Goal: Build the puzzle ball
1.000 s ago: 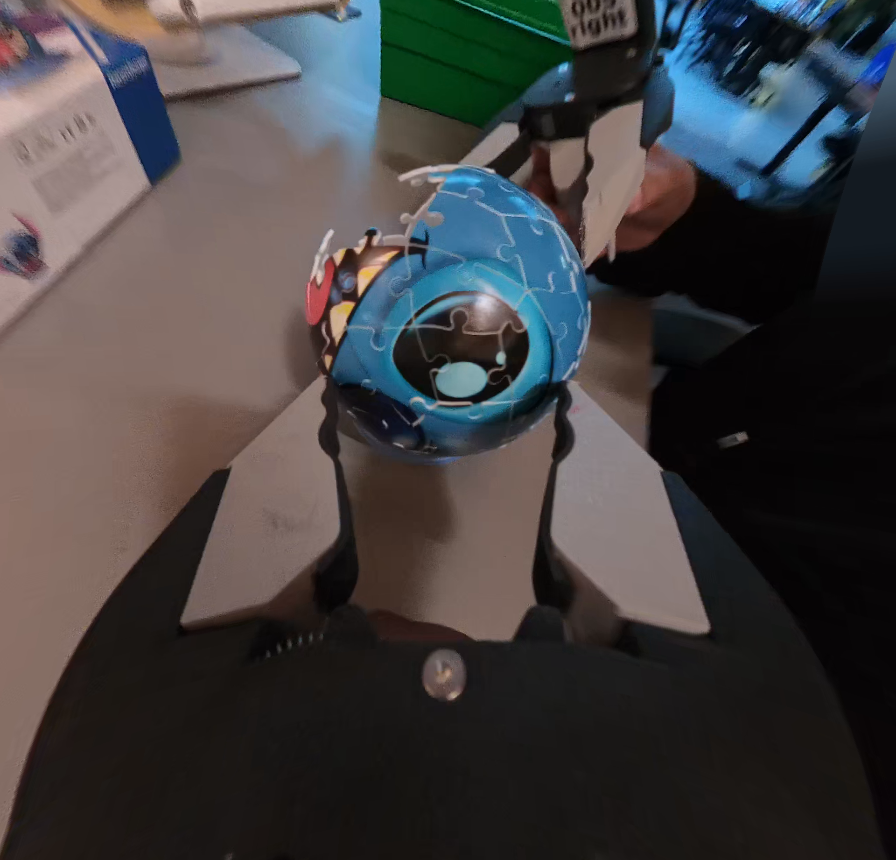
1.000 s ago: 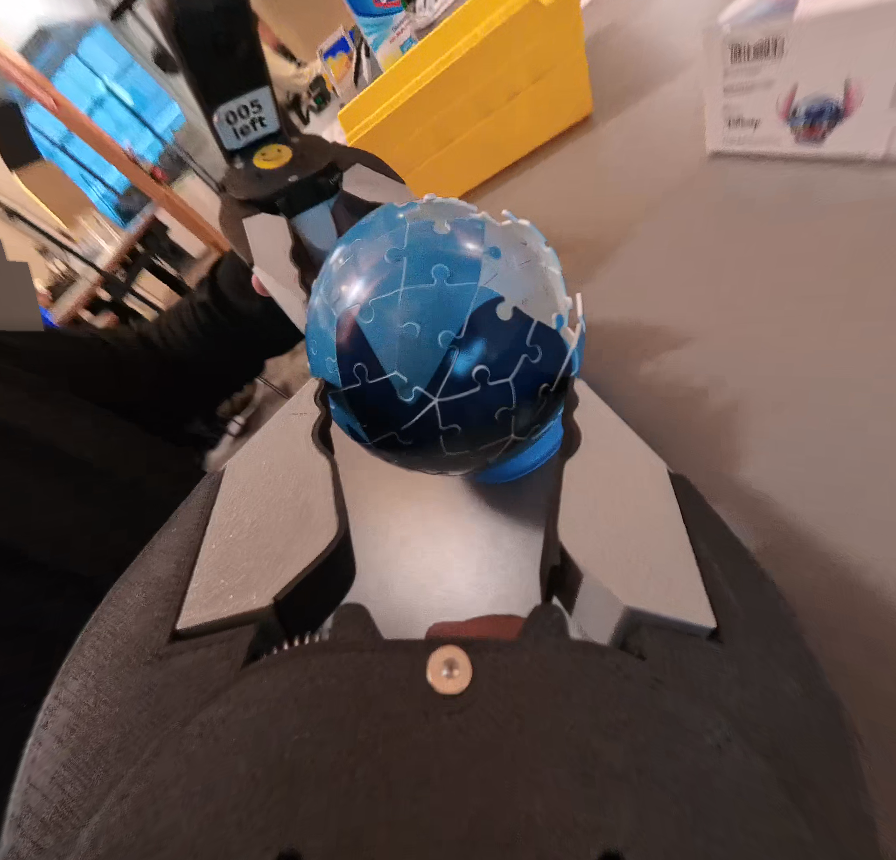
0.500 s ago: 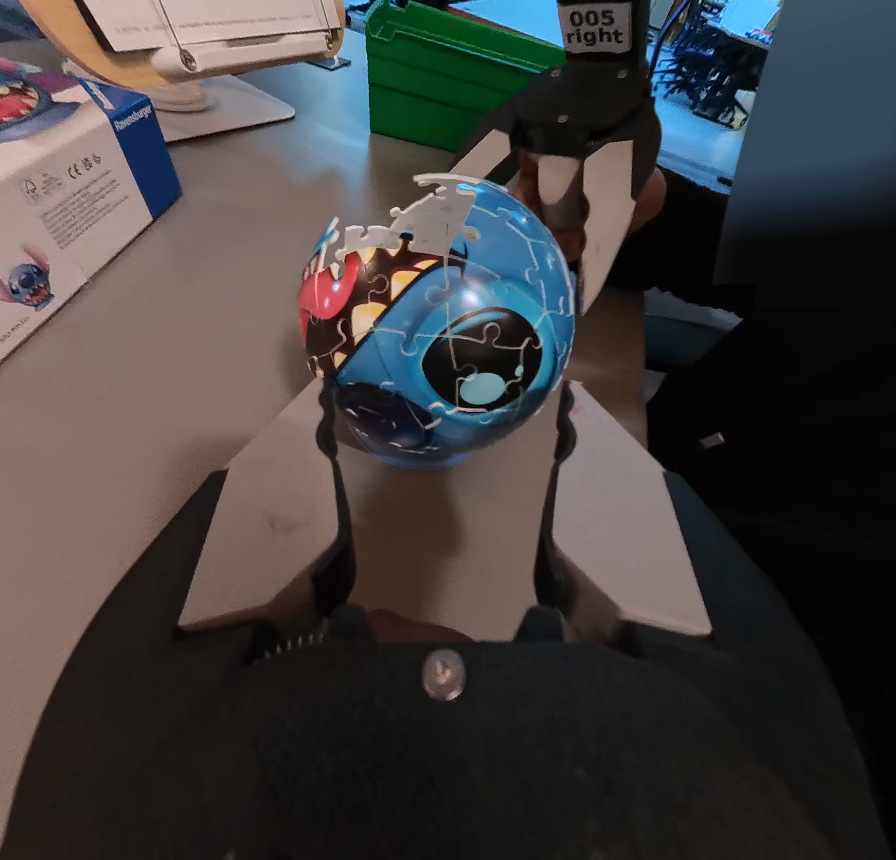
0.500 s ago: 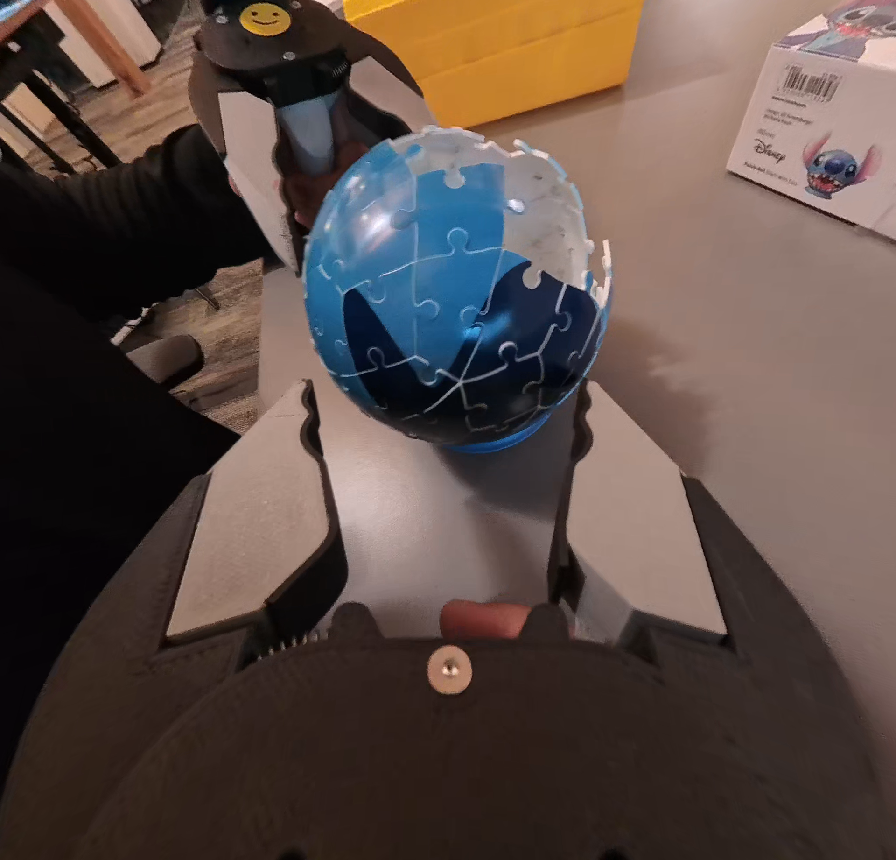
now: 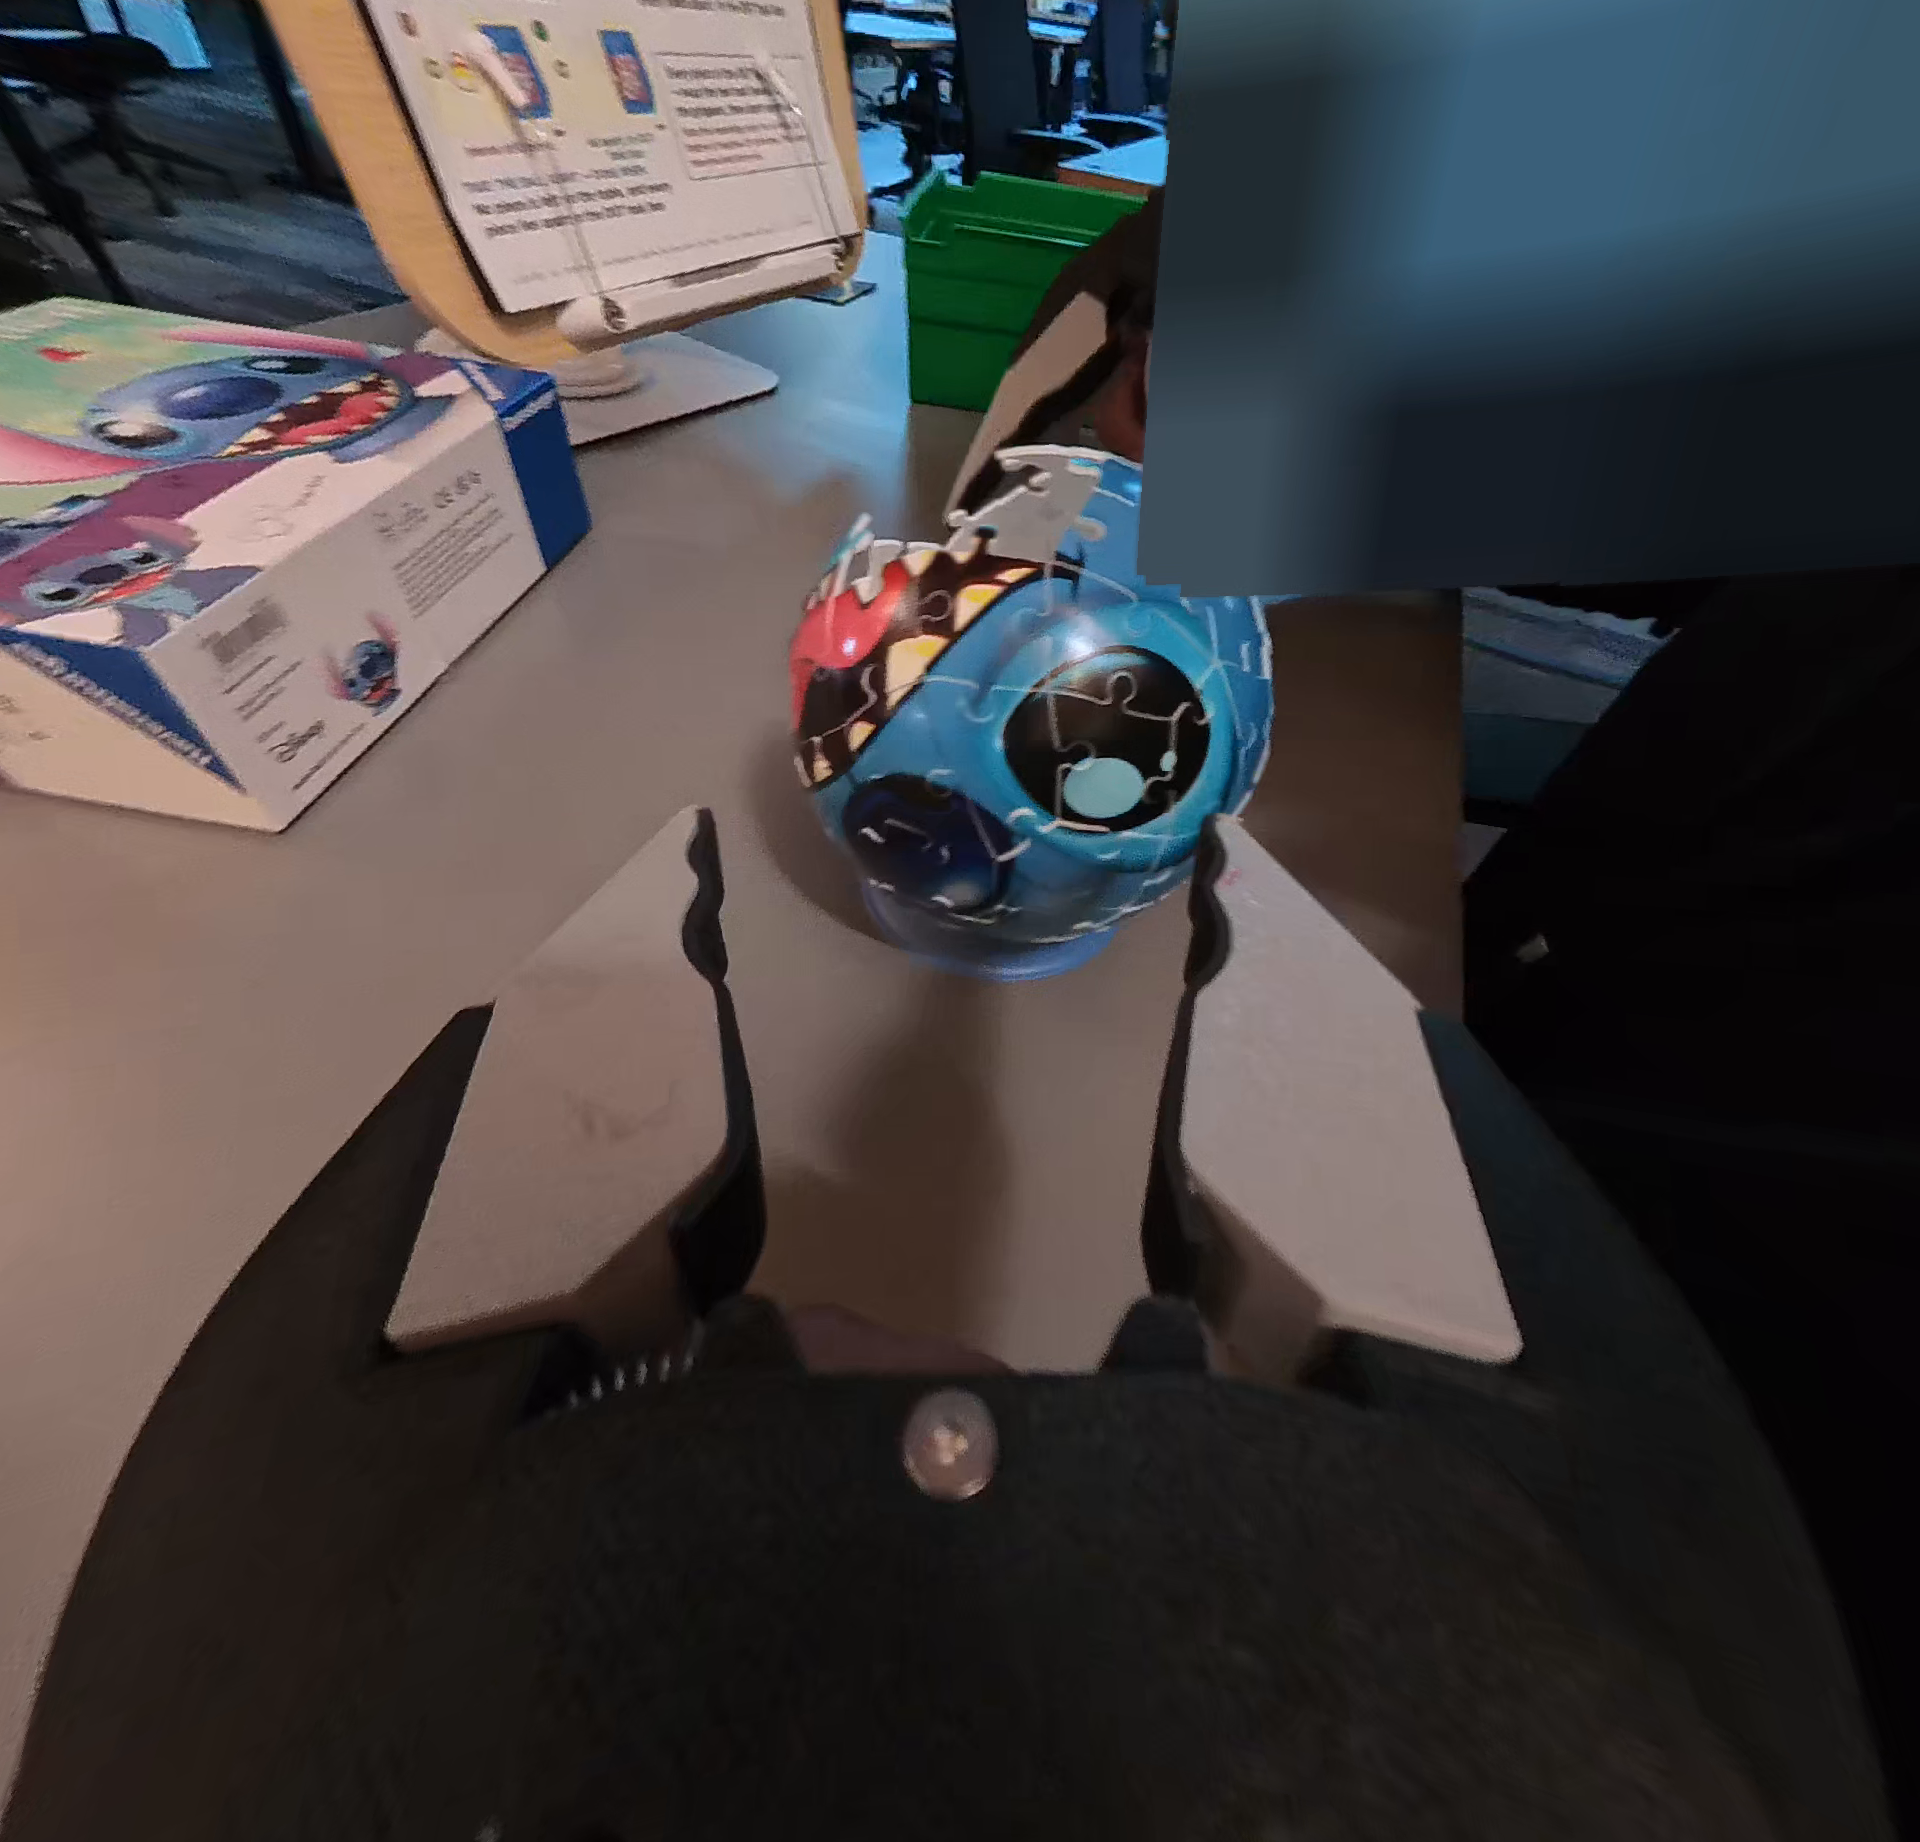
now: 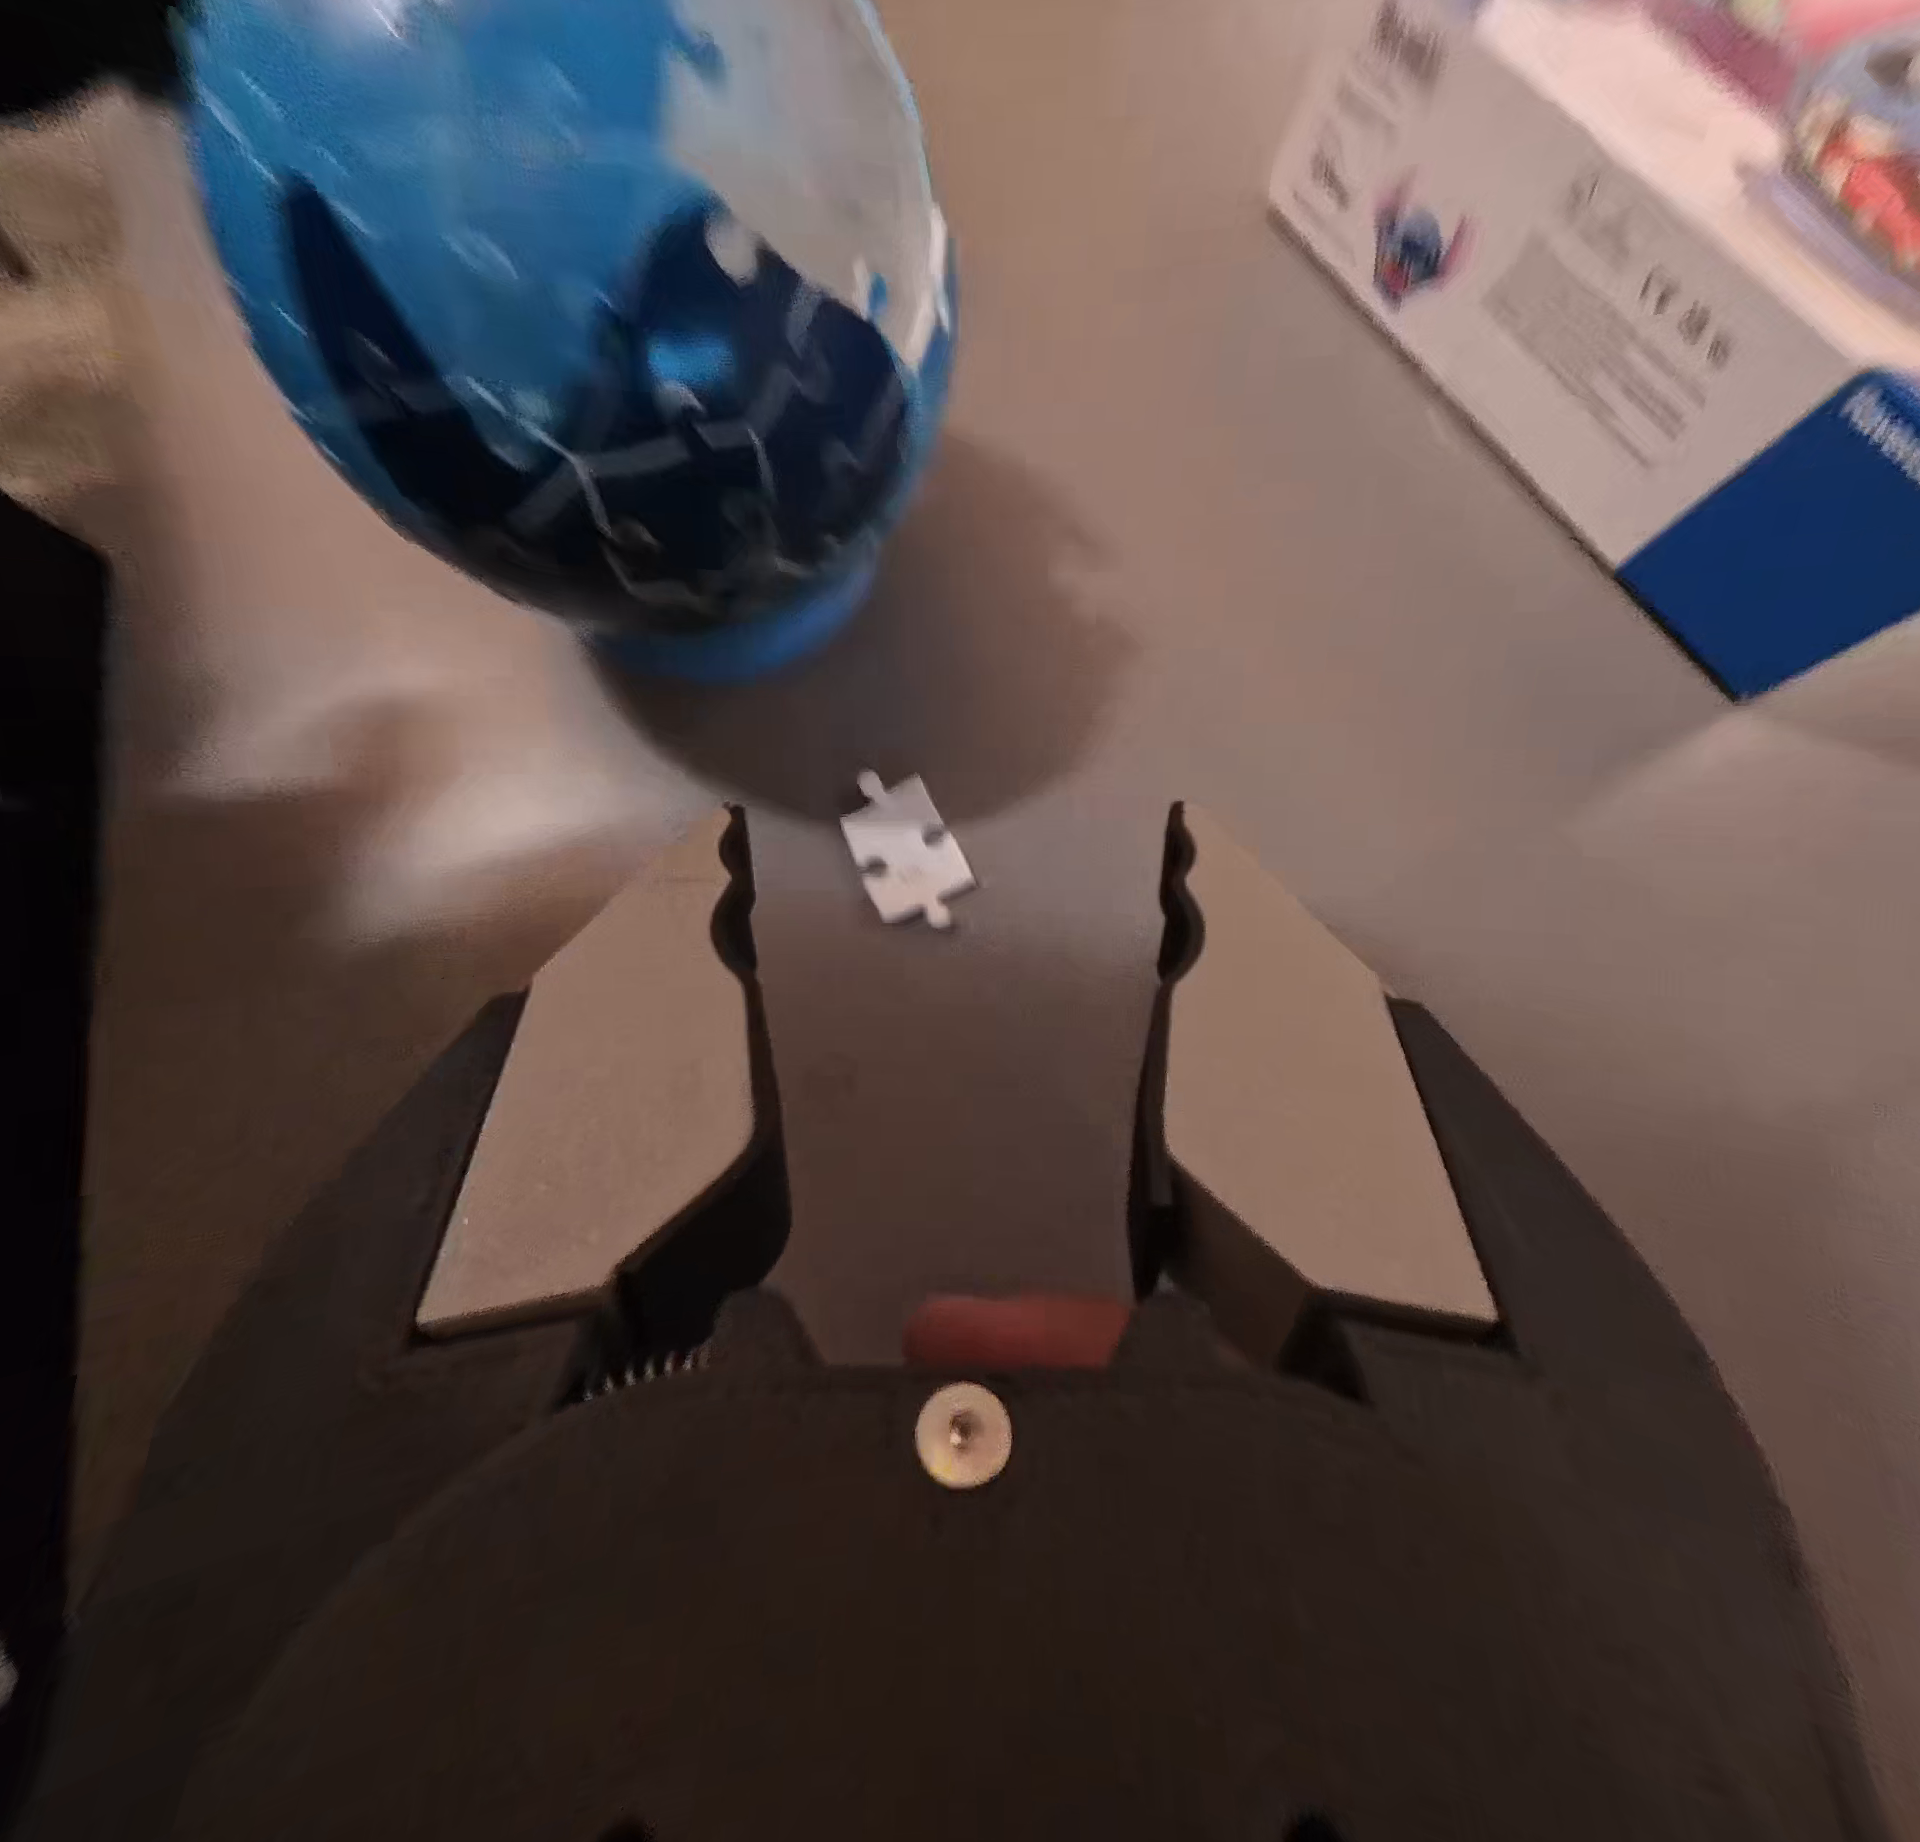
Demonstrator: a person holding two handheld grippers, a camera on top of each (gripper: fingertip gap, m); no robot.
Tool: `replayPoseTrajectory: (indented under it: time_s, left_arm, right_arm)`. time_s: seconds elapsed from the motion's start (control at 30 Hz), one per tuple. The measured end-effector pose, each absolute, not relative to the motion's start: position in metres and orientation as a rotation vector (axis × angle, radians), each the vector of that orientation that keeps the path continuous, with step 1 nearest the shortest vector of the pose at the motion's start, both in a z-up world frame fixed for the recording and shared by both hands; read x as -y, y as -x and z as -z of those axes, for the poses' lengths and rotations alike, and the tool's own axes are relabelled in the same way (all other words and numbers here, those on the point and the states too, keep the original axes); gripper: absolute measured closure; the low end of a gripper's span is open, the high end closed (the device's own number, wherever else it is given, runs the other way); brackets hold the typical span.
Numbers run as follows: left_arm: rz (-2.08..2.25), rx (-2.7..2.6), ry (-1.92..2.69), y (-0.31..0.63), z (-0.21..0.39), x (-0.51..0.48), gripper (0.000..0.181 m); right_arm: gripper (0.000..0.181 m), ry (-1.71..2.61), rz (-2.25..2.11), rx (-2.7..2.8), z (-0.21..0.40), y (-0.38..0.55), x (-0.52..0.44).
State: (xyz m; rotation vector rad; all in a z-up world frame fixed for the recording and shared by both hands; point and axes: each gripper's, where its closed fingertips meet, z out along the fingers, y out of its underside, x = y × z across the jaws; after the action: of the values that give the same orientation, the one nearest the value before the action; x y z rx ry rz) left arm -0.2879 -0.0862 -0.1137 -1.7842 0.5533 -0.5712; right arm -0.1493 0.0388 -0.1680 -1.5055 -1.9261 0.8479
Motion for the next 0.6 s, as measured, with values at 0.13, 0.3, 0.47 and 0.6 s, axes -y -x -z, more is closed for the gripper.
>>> replayPoseTrajectory:
  time_s: [0.13, 0.3, 0.47, 0.6]
  left_arm:
    - [0.547, -0.474, 1.789, 0.301, 0.109, 0.083, 0.097]
    - [0.489, -0.405, 1.842, 0.309, 0.107, 0.078, 0.108]
    - [0.414, -0.412, 1.907, 0.311, 0.089, 0.056, 0.113]
    - [0.419, -0.481, 1.949, 0.292, 0.063, 0.024, 0.122]
  right_arm:
    - [0.106, 1.512, -0.716, 2.127, 0.203, 0.148, -0.034]
    - [0.158, 1.401, -0.692, 2.170, 0.210, 0.156, -0.031]
    - [0.159, 1.313, -0.619, 2.145, 0.204, 0.162, -0.045]
    - [0.160, 1.185, -0.547, 2.079, 0.161, 0.173, -0.053]
